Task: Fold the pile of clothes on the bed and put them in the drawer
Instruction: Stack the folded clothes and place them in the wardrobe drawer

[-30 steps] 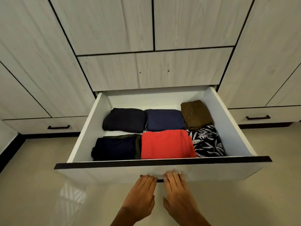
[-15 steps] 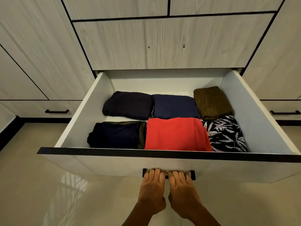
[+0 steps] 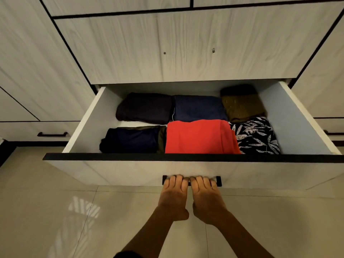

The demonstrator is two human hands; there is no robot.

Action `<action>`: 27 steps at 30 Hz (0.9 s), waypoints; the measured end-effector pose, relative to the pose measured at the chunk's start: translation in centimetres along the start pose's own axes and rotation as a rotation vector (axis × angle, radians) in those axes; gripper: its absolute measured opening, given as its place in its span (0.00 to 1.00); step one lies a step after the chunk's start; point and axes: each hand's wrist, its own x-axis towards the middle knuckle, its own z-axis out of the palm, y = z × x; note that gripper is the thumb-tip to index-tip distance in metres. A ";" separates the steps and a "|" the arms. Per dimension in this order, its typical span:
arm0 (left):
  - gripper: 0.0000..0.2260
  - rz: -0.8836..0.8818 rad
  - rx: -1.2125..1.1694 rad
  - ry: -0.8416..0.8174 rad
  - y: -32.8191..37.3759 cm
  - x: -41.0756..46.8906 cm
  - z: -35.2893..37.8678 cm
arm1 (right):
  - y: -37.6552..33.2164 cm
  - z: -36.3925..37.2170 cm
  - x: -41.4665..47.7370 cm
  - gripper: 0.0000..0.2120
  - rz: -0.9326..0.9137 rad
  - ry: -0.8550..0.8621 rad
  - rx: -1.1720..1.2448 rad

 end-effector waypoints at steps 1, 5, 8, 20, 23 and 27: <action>0.42 0.004 0.045 0.004 -0.1 0.7 -0.6 | 0.4 0.0 0.8 0.32 0.002 0.005 -0.002; 0.38 0.052 0.099 -0.028 -1.3 4.2 -1.7 | 1.6 -0.3 4.2 0.32 0.012 -0.041 -0.042; 0.39 0.019 0.136 0.027 -2.3 6.8 -2.4 | 2.6 -0.6 7.0 0.36 0.007 -0.073 -0.050; 0.38 -0.050 0.203 -0.022 -5.9 21.1 -6.5 | 8.1 -1.3 20.4 0.42 -0.004 -0.203 -0.082; 0.39 -0.055 0.200 -0.014 -6.7 24.2 -7.3 | 9.7 -1.0 23.6 0.43 -0.019 -0.181 -0.114; 0.41 -0.066 0.186 0.020 -7.9 27.8 -8.3 | 11.3 -0.9 27.4 0.44 -0.047 -0.173 -0.148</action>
